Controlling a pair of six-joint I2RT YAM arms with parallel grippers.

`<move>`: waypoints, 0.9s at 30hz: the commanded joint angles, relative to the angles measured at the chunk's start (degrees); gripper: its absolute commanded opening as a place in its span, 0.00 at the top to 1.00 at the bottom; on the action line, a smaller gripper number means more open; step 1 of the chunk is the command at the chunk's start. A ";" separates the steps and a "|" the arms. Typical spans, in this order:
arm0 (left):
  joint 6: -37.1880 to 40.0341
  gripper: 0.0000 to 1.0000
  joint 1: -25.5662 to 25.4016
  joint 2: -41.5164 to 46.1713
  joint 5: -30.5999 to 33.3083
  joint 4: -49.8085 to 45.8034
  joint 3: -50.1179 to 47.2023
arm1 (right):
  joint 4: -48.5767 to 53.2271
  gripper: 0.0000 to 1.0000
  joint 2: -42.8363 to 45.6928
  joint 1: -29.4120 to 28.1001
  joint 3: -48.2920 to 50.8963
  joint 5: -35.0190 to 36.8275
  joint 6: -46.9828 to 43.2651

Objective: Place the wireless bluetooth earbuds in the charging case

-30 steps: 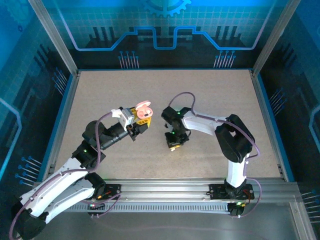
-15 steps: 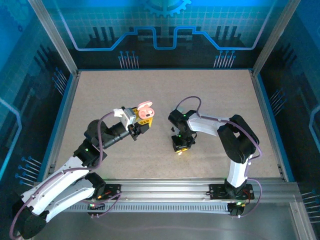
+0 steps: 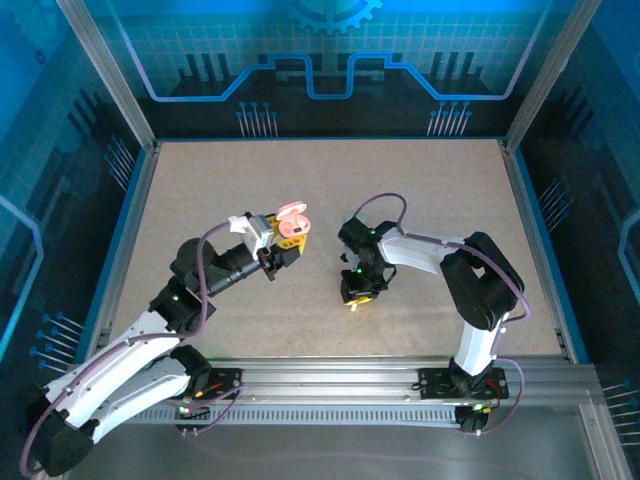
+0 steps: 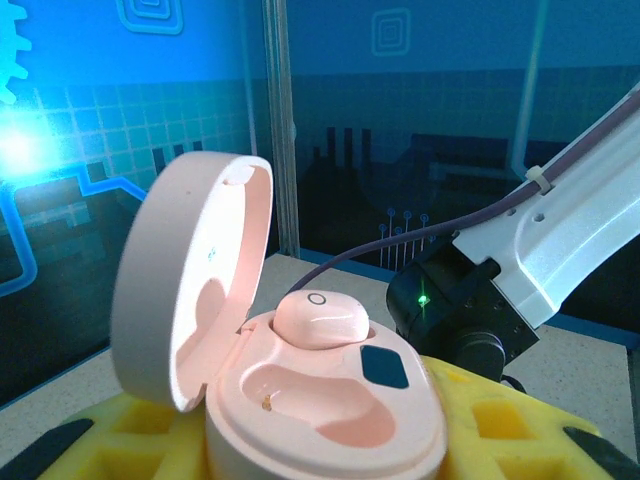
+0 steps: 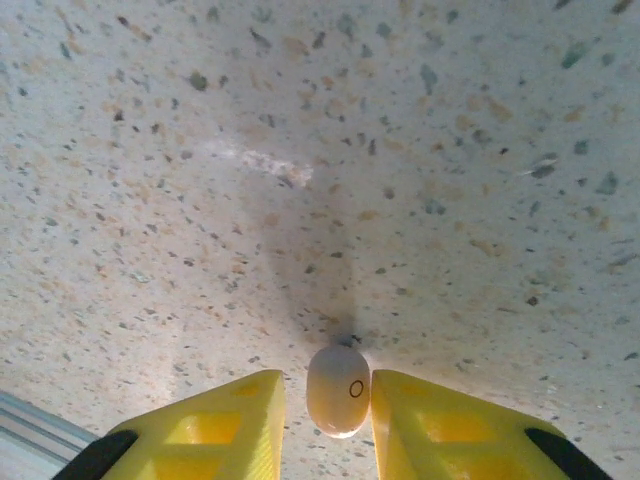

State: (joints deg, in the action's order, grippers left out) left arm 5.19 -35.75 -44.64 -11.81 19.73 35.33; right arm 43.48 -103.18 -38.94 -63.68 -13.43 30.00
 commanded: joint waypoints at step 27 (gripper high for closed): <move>-0.71 0.67 -0.25 0.61 -0.82 2.43 1.76 | 3.05 0.64 -4.65 -3.97 -6.82 5.38 6.04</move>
State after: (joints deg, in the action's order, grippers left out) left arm 4.62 -35.75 -44.95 -11.81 19.88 35.55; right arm 44.36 -106.04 -42.02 -68.64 -9.96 34.50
